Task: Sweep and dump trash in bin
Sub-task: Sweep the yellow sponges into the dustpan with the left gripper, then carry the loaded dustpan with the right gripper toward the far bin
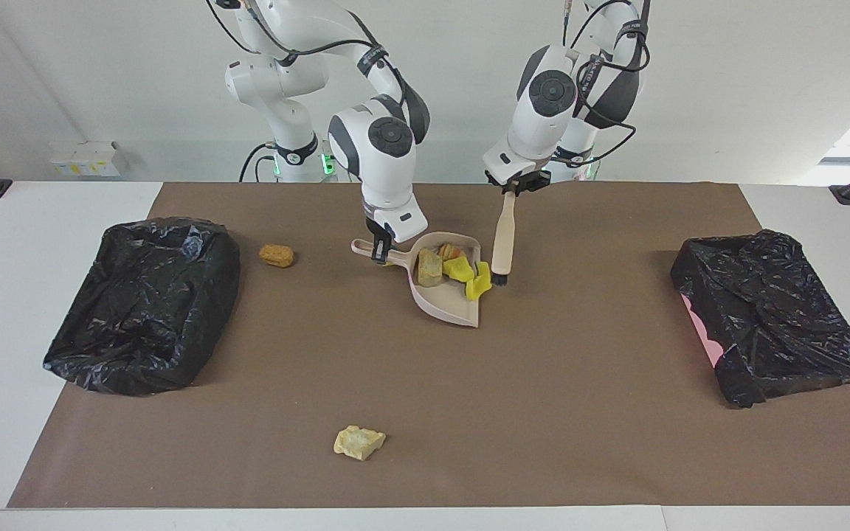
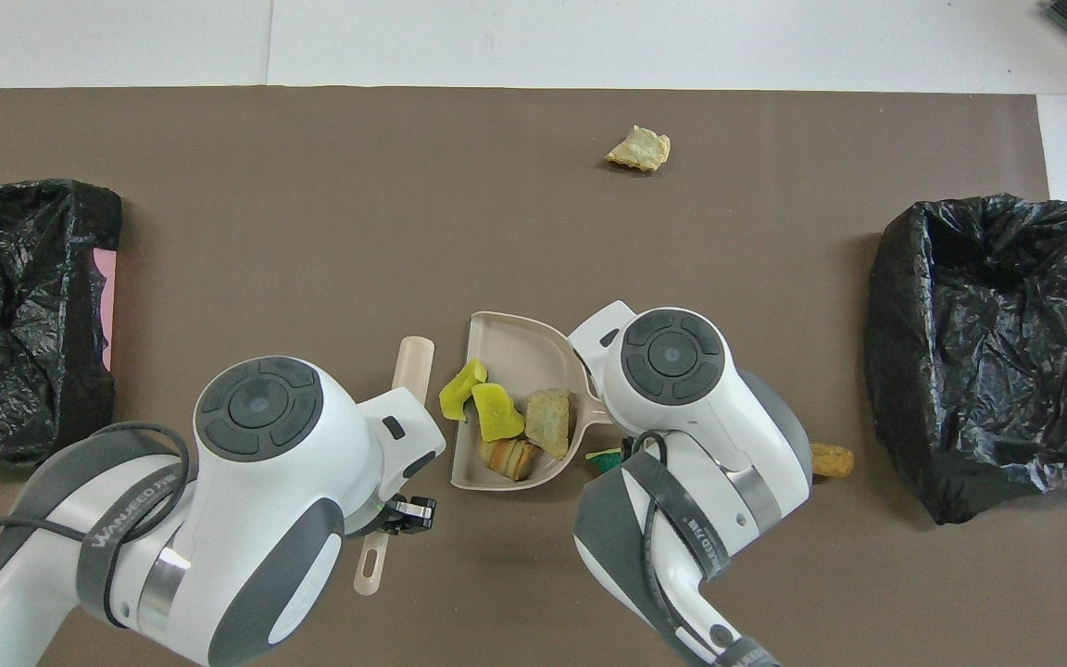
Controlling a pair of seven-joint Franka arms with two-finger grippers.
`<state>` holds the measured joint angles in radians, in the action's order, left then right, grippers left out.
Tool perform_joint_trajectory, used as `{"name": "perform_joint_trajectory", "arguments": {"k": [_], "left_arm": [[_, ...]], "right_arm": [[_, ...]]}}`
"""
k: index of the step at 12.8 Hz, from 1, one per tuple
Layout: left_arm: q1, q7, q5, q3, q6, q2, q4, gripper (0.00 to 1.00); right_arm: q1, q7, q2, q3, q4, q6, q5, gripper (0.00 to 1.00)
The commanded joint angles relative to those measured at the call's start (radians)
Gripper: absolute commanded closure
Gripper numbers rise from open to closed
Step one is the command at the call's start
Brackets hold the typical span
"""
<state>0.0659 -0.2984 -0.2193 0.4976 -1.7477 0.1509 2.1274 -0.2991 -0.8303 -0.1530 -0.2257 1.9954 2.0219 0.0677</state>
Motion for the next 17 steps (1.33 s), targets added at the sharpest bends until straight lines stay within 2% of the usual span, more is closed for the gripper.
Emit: {"name": "perform_joint_trajectory", "arguments": {"k": [1, 3, 5, 7, 10, 13, 17], "left_arm": [[-0.044, -0.051, -0.003, 0.004, -0.072, 0.018, 0.032, 1.00], [-0.044, -0.068, -0.003, 0.006, -0.073, 0.035, 0.060, 1.00], [-0.035, -0.087, -0.003, 0.010, -0.078, 0.050, 0.084, 1.00], [0.003, -0.125, -0.005, 0.015, -0.094, 0.050, 0.121, 1.00], [0.015, -0.179, -0.017, 0.051, -0.154, 0.052, 0.158, 1.00], [0.017, -0.191, -0.118, 0.148, -0.228, 0.077, 0.210, 1.00], [0.017, -0.326, -0.170, 0.327, -0.337, 0.101, 0.292, 1.00]], "right_arm": [[0.041, -0.082, 0.021, -0.007, 0.002, 0.014, -0.119, 1.00], [0.075, -0.131, 0.021, -0.007, 0.000, 0.041, -0.189, 1.00], [0.124, -0.281, 0.015, -0.007, -0.023, 0.073, -0.253, 1.00], [0.197, -0.434, 0.004, -0.007, -0.053, 0.075, -0.322, 1.00], [0.279, -0.561, 0.001, -0.007, -0.072, 0.058, -0.394, 1.00], [0.369, -0.657, -0.003, -0.007, -0.108, -0.030, -0.396, 1.00], [0.507, -0.725, -0.002, -0.003, -0.184, -0.201, -0.373, 1.00]]}}
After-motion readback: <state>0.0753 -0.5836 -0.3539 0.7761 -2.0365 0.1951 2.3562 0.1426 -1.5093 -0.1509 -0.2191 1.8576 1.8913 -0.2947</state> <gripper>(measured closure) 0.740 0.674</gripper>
